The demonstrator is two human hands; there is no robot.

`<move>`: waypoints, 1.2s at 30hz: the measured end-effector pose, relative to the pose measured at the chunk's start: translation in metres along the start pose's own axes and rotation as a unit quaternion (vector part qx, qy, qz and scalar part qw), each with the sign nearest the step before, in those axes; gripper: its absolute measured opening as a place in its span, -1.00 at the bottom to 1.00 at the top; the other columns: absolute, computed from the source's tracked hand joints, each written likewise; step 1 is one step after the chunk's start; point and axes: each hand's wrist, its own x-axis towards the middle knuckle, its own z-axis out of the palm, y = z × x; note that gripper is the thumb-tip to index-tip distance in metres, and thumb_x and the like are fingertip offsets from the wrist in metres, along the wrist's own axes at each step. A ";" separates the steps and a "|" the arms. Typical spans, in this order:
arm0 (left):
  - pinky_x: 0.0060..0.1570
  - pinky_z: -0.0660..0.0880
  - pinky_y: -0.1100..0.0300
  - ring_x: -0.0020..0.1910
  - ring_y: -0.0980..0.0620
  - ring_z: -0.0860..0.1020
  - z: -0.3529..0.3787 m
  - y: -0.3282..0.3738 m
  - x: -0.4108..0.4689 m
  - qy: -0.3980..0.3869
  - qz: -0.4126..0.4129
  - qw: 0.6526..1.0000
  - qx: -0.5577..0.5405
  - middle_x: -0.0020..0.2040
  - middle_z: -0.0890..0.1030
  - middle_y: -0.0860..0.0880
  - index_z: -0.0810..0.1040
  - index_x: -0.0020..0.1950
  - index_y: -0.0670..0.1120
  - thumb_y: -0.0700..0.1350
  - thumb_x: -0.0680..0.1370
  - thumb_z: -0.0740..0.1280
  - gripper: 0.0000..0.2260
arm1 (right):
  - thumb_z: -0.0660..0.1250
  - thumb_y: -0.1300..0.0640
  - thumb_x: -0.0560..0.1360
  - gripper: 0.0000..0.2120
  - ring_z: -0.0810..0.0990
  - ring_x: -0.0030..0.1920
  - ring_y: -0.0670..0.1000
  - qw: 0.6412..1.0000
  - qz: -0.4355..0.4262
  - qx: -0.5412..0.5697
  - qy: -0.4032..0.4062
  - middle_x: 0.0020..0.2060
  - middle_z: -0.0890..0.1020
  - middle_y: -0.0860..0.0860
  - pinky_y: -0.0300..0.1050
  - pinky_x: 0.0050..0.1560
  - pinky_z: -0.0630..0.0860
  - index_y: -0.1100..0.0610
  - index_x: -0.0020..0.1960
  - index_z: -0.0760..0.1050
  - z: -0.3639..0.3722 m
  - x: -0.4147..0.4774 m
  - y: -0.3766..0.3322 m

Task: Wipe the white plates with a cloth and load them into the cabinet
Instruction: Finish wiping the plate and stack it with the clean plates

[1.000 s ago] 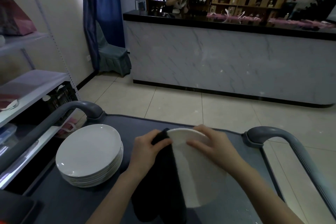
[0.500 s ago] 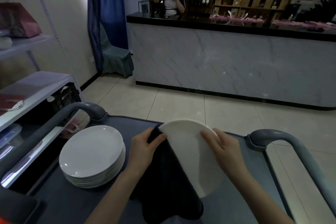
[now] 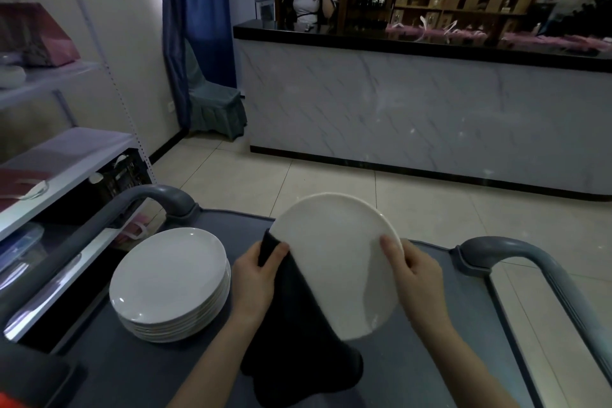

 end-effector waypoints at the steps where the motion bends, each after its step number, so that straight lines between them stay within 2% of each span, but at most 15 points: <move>1: -0.33 0.41 0.36 -0.37 0.26 0.49 -0.003 0.001 0.002 -0.012 0.025 1.000 0.010 -0.33 0.64 0.13 0.59 -0.25 -0.01 -0.07 0.52 0.44 -0.85 | 0.31 -0.22 0.48 -0.86 0.56 -0.27 -0.25 0.999 -0.026 -0.023 -0.040 -0.28 0.63 -0.28 -0.43 -0.27 0.44 -0.22 -0.17 0.57 -0.008 0.008 -0.002; 3: -0.31 0.40 0.33 -0.37 0.27 0.47 -0.002 0.010 0.004 -0.068 0.081 0.993 0.046 -0.34 0.62 0.10 0.59 -0.26 -0.01 -0.06 0.48 0.48 -0.86 | 0.37 -0.21 0.45 -0.79 0.60 -0.09 -0.30 0.984 -0.067 -0.085 -0.139 -0.12 0.64 -0.35 -0.43 -0.13 0.48 -0.31 0.08 0.54 -0.015 0.024 -0.008; 4: -0.30 0.39 0.29 -0.38 0.27 0.45 0.001 0.015 0.004 -0.107 0.107 0.986 0.068 -0.35 0.59 0.05 0.60 -0.26 -0.04 -0.05 0.45 0.50 -0.85 | 0.36 -0.22 0.45 -0.76 0.59 -0.08 -0.32 0.966 -0.091 -0.140 -0.198 -0.14 0.64 -0.35 -0.42 -0.13 0.48 -0.30 0.11 0.53 -0.011 0.030 -0.013; 6: -0.29 0.38 0.27 -0.38 0.27 0.42 0.008 0.022 0.003 -0.164 0.146 0.971 0.091 -0.36 0.57 0.03 0.61 -0.24 -0.05 -0.04 0.43 0.53 -0.85 | 0.31 -0.23 0.50 -0.82 0.58 -0.20 -0.24 0.930 -0.138 -0.217 -0.262 -0.29 0.60 -0.26 -0.30 -0.23 0.44 -0.16 -0.04 0.58 0.001 0.032 -0.017; 8: -0.29 0.38 0.28 -0.37 0.27 0.43 0.011 0.023 0.003 -0.159 0.147 0.973 0.086 -0.36 0.56 0.03 0.62 -0.23 -0.04 -0.05 0.43 0.53 -0.87 | 0.30 -0.16 0.54 -0.78 0.53 -0.33 -0.20 0.942 -0.160 -0.193 -0.223 -0.41 0.55 -0.23 -0.25 -0.30 0.39 -0.10 -0.22 0.55 0.006 0.028 -0.013; 10: -0.31 0.37 0.27 -0.39 0.22 0.40 0.008 0.020 0.005 -0.111 0.117 0.984 0.075 -0.37 0.55 -0.01 0.59 -0.25 -0.09 -0.04 0.44 0.51 -0.82 | 0.34 -0.12 0.54 -0.75 0.52 -0.35 -0.20 0.971 -0.149 -0.129 -0.135 -0.40 0.58 -0.18 -0.31 -0.32 0.36 -0.01 -0.23 0.59 0.006 0.022 -0.004; 14: -0.24 0.43 0.16 -0.32 0.09 0.47 0.000 0.014 0.016 -0.060 0.032 0.997 0.041 -0.31 0.62 -0.08 0.60 -0.22 -0.14 -0.07 0.50 0.46 -0.83 | 0.33 -0.08 0.53 -0.69 0.40 -0.40 -0.18 1.000 -0.014 0.010 0.008 -0.38 0.54 0.07 -0.33 -0.38 0.30 0.10 -0.28 0.56 0.012 0.003 0.004; 17: -0.26 0.39 0.13 -0.33 0.10 0.42 -0.002 0.017 0.022 -0.098 0.048 0.992 0.059 -0.34 0.58 -0.12 0.58 -0.25 -0.19 -0.11 0.49 0.47 -0.80 | 0.35 -0.02 0.56 -0.76 0.45 -0.39 -0.21 1.000 -0.011 -0.006 -0.012 -0.38 0.58 -0.04 -0.36 -0.36 0.34 -0.01 -0.27 0.59 0.012 0.000 0.008; 20: -0.30 0.37 0.24 -0.38 0.19 0.41 0.001 0.030 0.023 -0.172 0.114 0.974 0.092 -0.39 0.55 -0.03 0.58 -0.28 -0.09 -0.11 0.45 0.51 -0.83 | 0.34 -0.08 0.53 -0.69 0.44 -0.42 -0.14 0.988 -0.079 -0.092 -0.093 -0.41 0.54 -0.03 -0.28 -0.38 0.30 0.07 -0.31 0.53 0.011 0.009 0.001; 23: -0.27 0.40 0.23 -0.37 0.19 0.45 0.007 0.035 0.022 -0.213 0.136 0.962 0.102 -0.38 0.58 0.01 0.61 -0.26 -0.04 -0.08 0.44 0.52 -0.86 | 0.35 -0.04 0.53 -0.72 0.45 -0.43 -0.21 0.975 -0.138 -0.129 -0.120 -0.46 0.51 -0.19 -0.33 -0.39 0.29 -0.13 -0.35 0.44 0.012 0.014 -0.008; 26: -0.27 0.42 0.25 -0.36 0.21 0.48 0.009 0.030 0.022 -0.116 0.111 0.984 0.076 -0.33 0.62 0.01 0.65 -0.20 -0.05 -0.06 0.44 0.52 -0.90 | 0.35 -0.05 0.53 -0.70 0.38 -0.44 -0.22 0.989 -0.119 -0.064 -0.059 -0.48 0.46 -0.18 -0.36 -0.41 0.26 -0.10 -0.37 0.45 0.008 0.010 -0.010; 29: -0.26 0.45 0.23 -0.33 0.15 0.50 0.013 0.016 0.016 -0.020 0.013 1.000 0.002 -0.33 0.64 0.06 0.61 -0.24 -0.06 -0.03 0.49 0.46 -0.84 | 0.34 -0.04 0.57 -0.57 0.27 -0.47 -0.18 0.994 0.004 0.064 0.085 -0.50 0.33 -0.13 -0.36 -0.46 0.21 0.13 -0.39 0.37 0.013 0.002 -0.003; 31: -0.26 0.46 0.16 -0.32 0.09 0.48 0.018 0.005 0.010 0.005 -0.043 0.999 -0.007 -0.35 0.63 0.02 0.57 -0.27 -0.10 0.01 0.52 0.42 -0.76 | 0.30 -0.04 0.59 -0.56 0.26 -0.47 -0.17 0.985 0.062 0.107 0.120 -0.51 0.31 -0.13 -0.38 -0.47 0.22 0.13 -0.39 0.34 0.017 -0.002 0.000; 34: -0.37 0.38 0.29 -0.38 0.15 0.42 0.015 -0.004 0.007 0.008 -0.022 1.000 0.006 -0.43 0.57 0.08 0.54 -0.31 -0.09 0.00 0.52 0.42 -0.73 | 0.31 -0.09 0.56 -0.63 0.37 -0.45 -0.19 0.998 0.035 0.035 0.047 -0.49 0.44 -0.19 -0.38 -0.42 0.29 -0.01 -0.38 0.44 0.005 0.006 0.003; 36: -0.37 0.39 0.29 -0.40 0.20 0.41 0.012 -0.003 0.012 -0.013 0.025 1.000 0.011 -0.41 0.58 0.08 0.55 -0.30 -0.06 -0.03 0.51 0.45 -0.77 | 0.36 -0.14 0.50 -0.83 0.55 -0.28 -0.23 0.999 -0.015 -0.033 -0.029 -0.31 0.61 -0.26 -0.36 -0.30 0.42 -0.09 -0.21 0.57 -0.012 0.021 0.001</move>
